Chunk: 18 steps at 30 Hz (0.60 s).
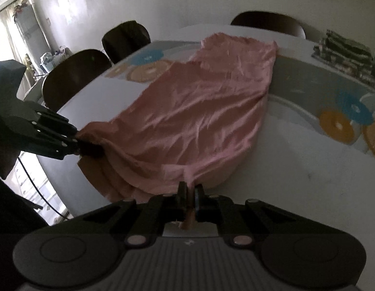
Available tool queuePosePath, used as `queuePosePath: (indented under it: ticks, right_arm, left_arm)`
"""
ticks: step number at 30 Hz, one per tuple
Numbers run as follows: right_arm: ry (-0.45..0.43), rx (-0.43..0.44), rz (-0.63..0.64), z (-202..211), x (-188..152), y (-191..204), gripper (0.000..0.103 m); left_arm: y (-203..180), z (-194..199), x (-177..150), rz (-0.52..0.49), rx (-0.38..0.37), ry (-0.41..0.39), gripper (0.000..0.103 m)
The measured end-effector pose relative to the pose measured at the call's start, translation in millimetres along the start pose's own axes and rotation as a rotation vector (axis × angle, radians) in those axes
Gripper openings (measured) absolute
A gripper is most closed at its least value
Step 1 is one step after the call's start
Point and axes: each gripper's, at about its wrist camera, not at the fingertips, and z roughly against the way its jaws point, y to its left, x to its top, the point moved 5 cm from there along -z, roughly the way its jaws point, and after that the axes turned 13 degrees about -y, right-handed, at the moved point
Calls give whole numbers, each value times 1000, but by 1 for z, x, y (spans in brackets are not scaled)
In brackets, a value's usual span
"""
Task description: Fold clothes
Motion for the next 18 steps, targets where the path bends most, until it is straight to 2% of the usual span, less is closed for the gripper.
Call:
queuePosePath:
  ticks: [11,18]
  right_arm:
    - [-62,3,34,-10,38,0,5]
    - [-87,-10,34,-21,57,-7,5]
  left_arm:
    - [9,-6,40,26,9,-69,18]
    - [17,-18,55,21,25,-78,19]
